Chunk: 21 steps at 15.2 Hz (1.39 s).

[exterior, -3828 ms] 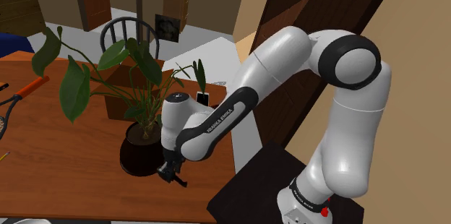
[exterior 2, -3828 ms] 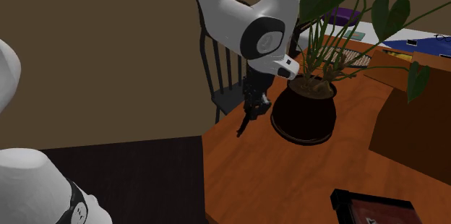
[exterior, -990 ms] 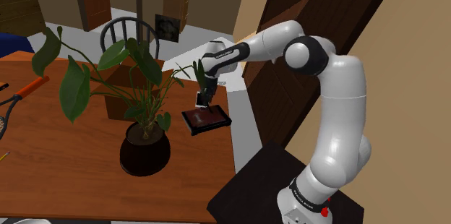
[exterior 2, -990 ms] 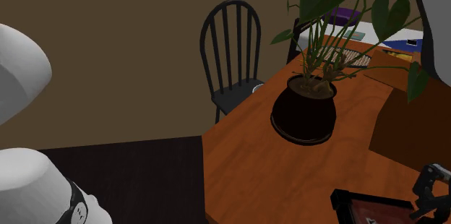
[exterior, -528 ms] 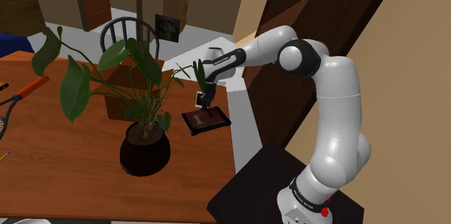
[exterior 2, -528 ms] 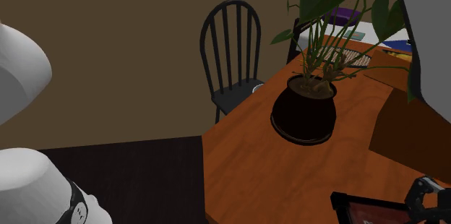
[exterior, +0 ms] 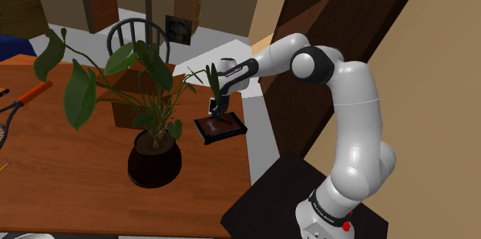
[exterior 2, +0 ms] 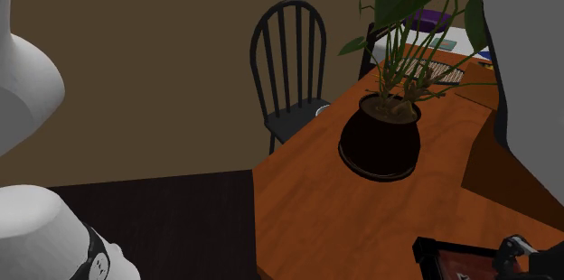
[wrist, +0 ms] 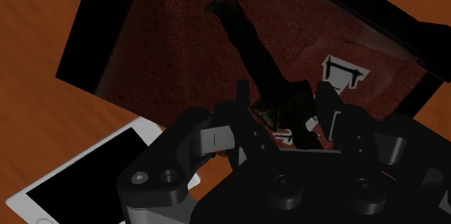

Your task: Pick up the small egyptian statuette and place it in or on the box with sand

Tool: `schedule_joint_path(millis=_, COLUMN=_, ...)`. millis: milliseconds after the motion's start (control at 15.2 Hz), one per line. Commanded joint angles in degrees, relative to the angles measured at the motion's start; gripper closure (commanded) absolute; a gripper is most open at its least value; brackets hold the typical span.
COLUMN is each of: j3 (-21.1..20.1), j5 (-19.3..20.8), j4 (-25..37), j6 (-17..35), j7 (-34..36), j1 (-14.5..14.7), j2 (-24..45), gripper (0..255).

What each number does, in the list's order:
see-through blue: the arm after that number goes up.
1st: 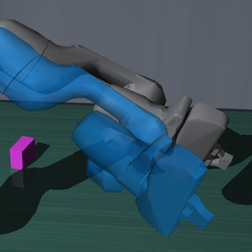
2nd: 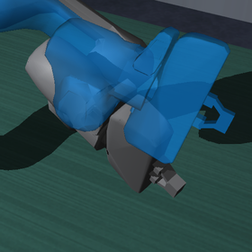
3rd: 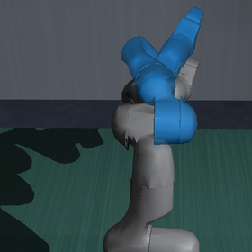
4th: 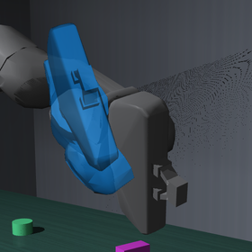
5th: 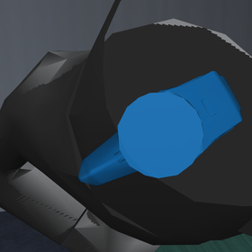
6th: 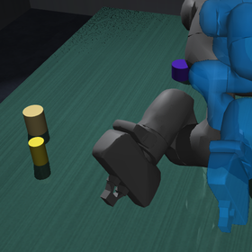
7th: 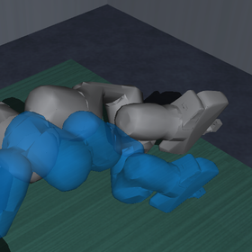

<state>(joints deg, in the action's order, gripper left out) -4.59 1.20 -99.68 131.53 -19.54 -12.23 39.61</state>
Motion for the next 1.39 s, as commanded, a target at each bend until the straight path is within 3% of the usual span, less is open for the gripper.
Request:
schedule_joint_path(millis=0, j3=0.0, j5=0.0, j4=0.1, j6=0.1, j7=0.0, j1=0.0, j2=0.2, gripper=255)
schedule_joint_path(millis=264, j3=0.0, j5=0.0, j4=0.1, j6=0.1, j7=0.0, j1=0.0, j2=0.2, gripper=255)
schedule_joint_path(millis=330, j3=0.0, j5=0.0, j4=0.1, j6=0.1, j7=0.0, j1=0.0, j2=0.2, gripper=0)
schedule_joint_path(millis=660, j3=0.0, j5=0.0, j4=0.1, j6=0.1, j7=0.0, j1=0.0, j2=0.2, gripper=0)
schedule_joint_path(millis=924, j3=-0.2, j5=-0.3, j4=1.4, j6=-5.4, j7=-0.2, j1=-0.3, j2=-3.9, gripper=0)
schedule_joint_path(millis=1320, j3=-0.2, j5=-0.3, j4=1.4, j6=-5.4, j7=-0.2, j1=-0.3, j2=-3.9, gripper=0)
